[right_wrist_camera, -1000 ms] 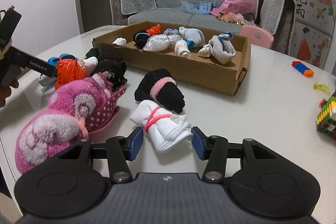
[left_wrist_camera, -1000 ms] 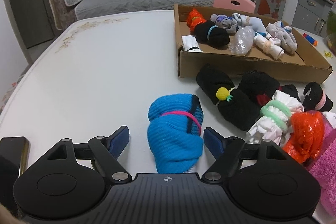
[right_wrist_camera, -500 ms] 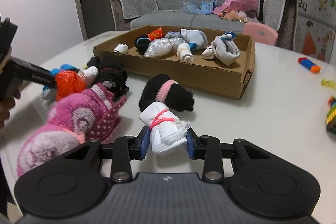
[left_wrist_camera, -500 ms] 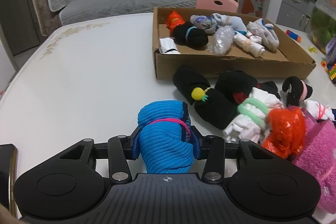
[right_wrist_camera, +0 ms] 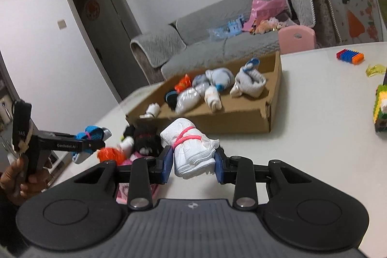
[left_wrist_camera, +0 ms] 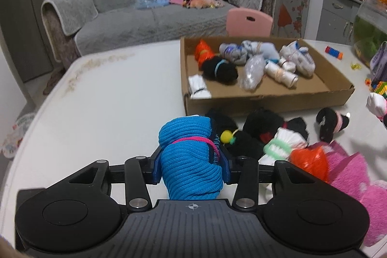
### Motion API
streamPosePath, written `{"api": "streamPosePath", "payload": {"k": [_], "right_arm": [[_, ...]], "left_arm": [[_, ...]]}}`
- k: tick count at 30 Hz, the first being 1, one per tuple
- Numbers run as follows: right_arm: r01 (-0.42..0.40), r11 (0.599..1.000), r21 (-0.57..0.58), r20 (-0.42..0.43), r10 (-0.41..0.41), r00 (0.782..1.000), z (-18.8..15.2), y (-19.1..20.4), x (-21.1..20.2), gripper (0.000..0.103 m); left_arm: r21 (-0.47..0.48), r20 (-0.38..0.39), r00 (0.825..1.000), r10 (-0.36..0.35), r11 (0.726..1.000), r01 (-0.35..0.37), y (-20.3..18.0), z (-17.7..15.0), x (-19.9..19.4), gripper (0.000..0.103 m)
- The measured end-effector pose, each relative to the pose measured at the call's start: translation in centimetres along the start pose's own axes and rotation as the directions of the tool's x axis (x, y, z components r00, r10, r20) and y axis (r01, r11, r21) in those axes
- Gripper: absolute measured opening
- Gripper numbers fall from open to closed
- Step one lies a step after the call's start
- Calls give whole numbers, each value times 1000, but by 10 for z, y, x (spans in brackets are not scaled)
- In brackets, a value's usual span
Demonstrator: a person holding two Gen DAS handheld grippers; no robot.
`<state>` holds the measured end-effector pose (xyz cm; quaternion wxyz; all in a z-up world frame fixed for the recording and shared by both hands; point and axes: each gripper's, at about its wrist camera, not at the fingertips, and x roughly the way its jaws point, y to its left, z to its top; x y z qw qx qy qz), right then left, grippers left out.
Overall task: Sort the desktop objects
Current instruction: 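Carry the blue sock and pink-banded white sock over the tray with both tools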
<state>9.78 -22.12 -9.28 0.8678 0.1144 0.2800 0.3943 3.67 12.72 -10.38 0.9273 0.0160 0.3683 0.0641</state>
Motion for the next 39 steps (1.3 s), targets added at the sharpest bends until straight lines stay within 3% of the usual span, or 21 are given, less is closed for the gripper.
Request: {"api": "streamPosePath", "payload": {"k": [13, 24, 34, 39], "right_arm": [[-25, 999, -26, 87, 28, 996, 50, 2, -11, 32], [9, 998, -61, 105, -2, 994, 100, -8, 13, 32], [22, 998, -64, 44, -19, 999, 111, -22, 53, 32], [45, 998, -45, -9, -46, 999, 102, -32, 74, 32]], "left_arm": [[67, 56, 998, -16, 998, 13, -19, 39, -12, 51], [121, 89, 992, -87, 990, 76, -58, 108, 0, 51], [100, -29, 973, -230, 968, 232, -103, 140, 69, 51], [106, -94, 966, -241, 962, 251, -121, 135, 106, 51]]}}
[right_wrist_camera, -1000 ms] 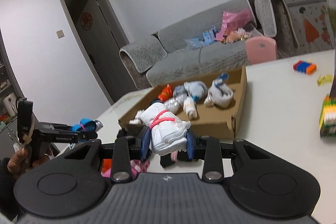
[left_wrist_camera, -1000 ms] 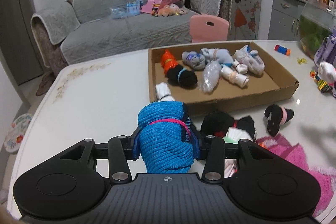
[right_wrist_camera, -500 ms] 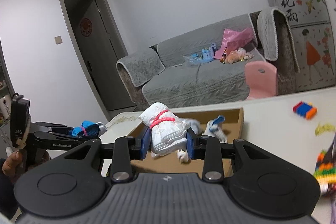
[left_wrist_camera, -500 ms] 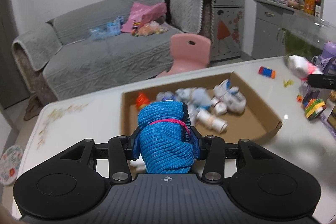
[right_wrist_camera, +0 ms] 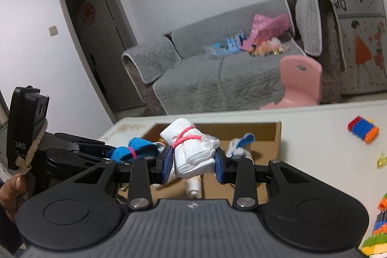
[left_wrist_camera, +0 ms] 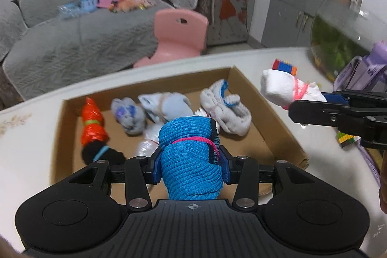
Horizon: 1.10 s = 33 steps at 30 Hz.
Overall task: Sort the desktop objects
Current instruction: 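Carry the blue sock and pink-banded white sock over the tray with both tools, then open both tools to release the blue and white socks into the tray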
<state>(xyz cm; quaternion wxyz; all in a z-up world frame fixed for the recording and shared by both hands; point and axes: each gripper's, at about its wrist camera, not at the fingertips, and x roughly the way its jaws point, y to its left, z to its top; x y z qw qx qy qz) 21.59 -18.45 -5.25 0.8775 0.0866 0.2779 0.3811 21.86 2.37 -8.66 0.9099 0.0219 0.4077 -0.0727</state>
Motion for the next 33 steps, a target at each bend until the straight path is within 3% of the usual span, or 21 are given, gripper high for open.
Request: {"api": "streamPosePath", "payload": {"k": [7, 14, 19, 26, 27, 28, 29, 31, 33], "right_arm": [[36, 999, 14, -83, -35, 996, -14, -8, 24, 32], [54, 999, -4, -189, -54, 980, -27, -9, 50, 32], [81, 996, -23, -183, -84, 980, -27, -9, 54, 32], [162, 973, -164, -157, -188, 969, -27, -1, 56, 35], [176, 967, -183, -151, -205, 967, -27, 1, 56, 38], [187, 962, -201, -142, -218, 966, -28, 2, 55, 41], [194, 958, -211, -133, -225, 965, -28, 3, 53, 42], [198, 957, -213, -118, -226, 967, -27, 4, 49, 53], [197, 957, -213, -98, -221, 970, -26, 6, 40, 54]], "left_arm": [[-32, -72, 997, 6, 999, -9, 12, -11, 35, 51], [-35, -99, 995, 4, 999, -7, 17, -13, 45, 52], [-28, -134, 991, 5, 1000, -9, 11, -10, 61, 51], [-2, -130, 991, 14, 1000, -14, 4, -8, 65, 53], [1, -131, 991, 16, 1000, -16, 4, -8, 65, 56], [3, -137, 990, 24, 1000, -24, 4, -9, 65, 68], [5, -137, 990, 31, 1000, -30, 4, -8, 64, 74], [16, -109, 993, 38, 999, -36, 3, -9, 57, 82], [21, -97, 994, 40, 999, -38, 2, -8, 48, 88]]}}
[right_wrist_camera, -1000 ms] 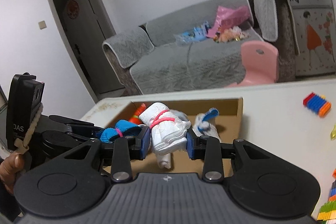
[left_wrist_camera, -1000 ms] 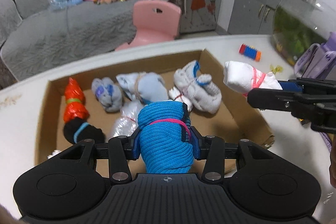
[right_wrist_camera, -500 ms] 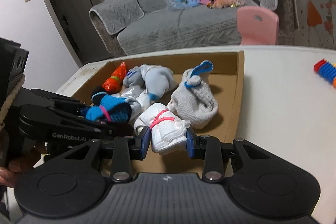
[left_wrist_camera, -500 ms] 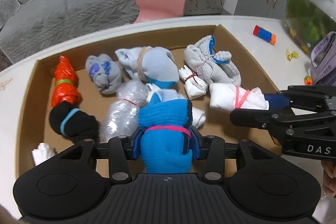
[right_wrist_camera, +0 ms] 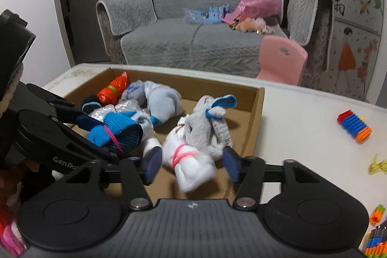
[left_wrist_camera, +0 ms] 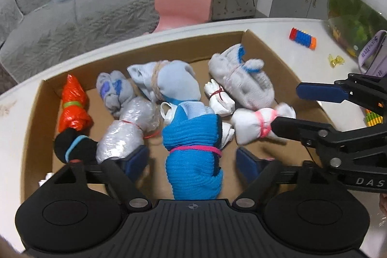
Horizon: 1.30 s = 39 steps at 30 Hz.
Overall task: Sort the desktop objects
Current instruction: 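Open both tools to release the blue and white socks into the tray, then grasp a yellow-banded black sock with the left tool while the right tool grasps a pink-banded black sock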
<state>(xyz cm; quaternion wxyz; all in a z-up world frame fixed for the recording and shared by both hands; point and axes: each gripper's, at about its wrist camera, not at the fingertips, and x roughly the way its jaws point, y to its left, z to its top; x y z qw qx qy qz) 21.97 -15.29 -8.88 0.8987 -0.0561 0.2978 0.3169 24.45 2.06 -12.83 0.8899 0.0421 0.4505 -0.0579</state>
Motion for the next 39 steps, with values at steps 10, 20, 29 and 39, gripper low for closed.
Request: {"api": "streamPosePath", "payload": {"k": [10, 20, 29, 39], "right_arm": [[-37, 998, 58, 131, 29, 991, -12, 8, -68, 61], [-127, 987, 95, 160, 111, 981, -51, 38, -84, 75], [-95, 991, 92, 117, 84, 990, -64, 55, -58, 76], [-71, 996, 56, 100, 65, 993, -71, 68, -50, 78]], "left_arm": [[-10, 146, 989, -31, 999, 33, 9, -21, -86, 93], [-90, 212, 973, 96, 993, -79, 60, -117, -152, 103], [-237, 116, 986, 123, 967, -92, 98, -160, -123, 103], [-250, 92, 988, 124, 963, -98, 106, -151, -99, 102]]}}
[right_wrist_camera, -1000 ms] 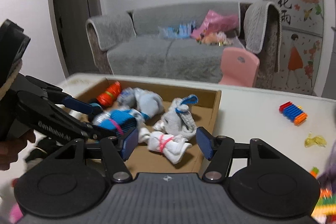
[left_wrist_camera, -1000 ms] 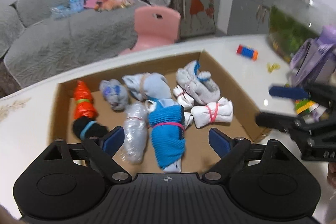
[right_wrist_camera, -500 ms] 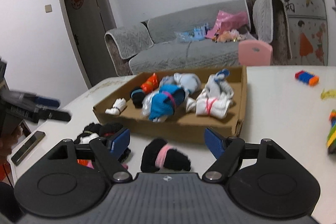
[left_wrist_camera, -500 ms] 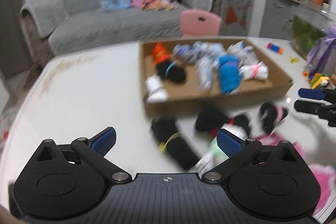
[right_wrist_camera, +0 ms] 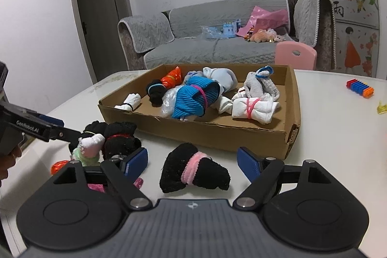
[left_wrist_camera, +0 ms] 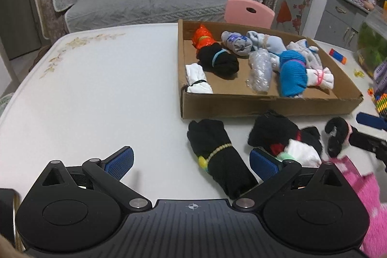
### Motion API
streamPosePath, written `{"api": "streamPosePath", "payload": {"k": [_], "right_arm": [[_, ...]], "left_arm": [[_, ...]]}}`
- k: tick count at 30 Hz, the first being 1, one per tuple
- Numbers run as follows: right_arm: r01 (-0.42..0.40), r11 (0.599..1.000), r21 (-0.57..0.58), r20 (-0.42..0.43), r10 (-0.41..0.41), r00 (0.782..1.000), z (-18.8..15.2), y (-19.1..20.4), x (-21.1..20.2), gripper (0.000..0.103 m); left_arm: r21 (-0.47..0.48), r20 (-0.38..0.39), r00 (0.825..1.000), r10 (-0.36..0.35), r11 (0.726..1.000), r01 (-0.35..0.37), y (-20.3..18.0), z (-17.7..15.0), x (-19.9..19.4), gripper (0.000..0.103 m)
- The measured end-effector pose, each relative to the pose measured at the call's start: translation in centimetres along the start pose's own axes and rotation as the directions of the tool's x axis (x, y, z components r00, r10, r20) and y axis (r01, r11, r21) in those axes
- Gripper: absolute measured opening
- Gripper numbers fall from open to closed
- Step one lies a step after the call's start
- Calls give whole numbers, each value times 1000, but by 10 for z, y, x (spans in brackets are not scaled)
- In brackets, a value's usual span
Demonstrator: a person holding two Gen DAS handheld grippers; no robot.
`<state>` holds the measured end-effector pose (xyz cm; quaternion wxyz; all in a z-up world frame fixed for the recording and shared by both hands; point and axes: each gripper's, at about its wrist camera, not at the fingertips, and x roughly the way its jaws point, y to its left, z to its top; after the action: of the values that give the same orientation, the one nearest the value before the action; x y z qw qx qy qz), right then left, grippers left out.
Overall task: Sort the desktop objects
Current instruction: 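Grasp a yellow-banded black sock with the left tool while the right tool grasps a pink-banded black sock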
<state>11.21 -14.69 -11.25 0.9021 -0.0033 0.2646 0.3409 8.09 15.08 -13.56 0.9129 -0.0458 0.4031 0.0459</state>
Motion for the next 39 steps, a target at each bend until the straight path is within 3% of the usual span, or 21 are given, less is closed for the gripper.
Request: {"api": "streamPosePath", "payload": {"k": [18, 24, 32, 35, 37, 39], "right_arm": [[13, 1000, -4, -57, -14, 998, -1, 2, 22, 79], [7, 1000, 23, -75, -5, 997, -2, -2, 25, 78], [10, 999, 36, -105, -6, 994, -4, -3, 28, 59], [9, 999, 35, -103, -5, 995, -5, -3, 26, 54], [4, 1000, 24, -105, -2, 995, -6, -1, 24, 53], [3, 1000, 21, -105, -1, 994, -7, 1, 22, 52]], "left_arm": [[-35, -61, 997, 54, 998, -56, 5, 10, 38, 102], [-10, -48, 995, 86, 996, -87, 0, 7, 41, 103], [-24, -25, 995, 101, 994, -102, -2, 3, 39, 100], [-9, -9, 996, 87, 996, -87, -6, 1, 32, 85], [8, 1, 998, 67, 998, -67, -11, -2, 25, 60], [15, 1, 998, 56, 998, -56, -14, -4, 21, 46]]}}
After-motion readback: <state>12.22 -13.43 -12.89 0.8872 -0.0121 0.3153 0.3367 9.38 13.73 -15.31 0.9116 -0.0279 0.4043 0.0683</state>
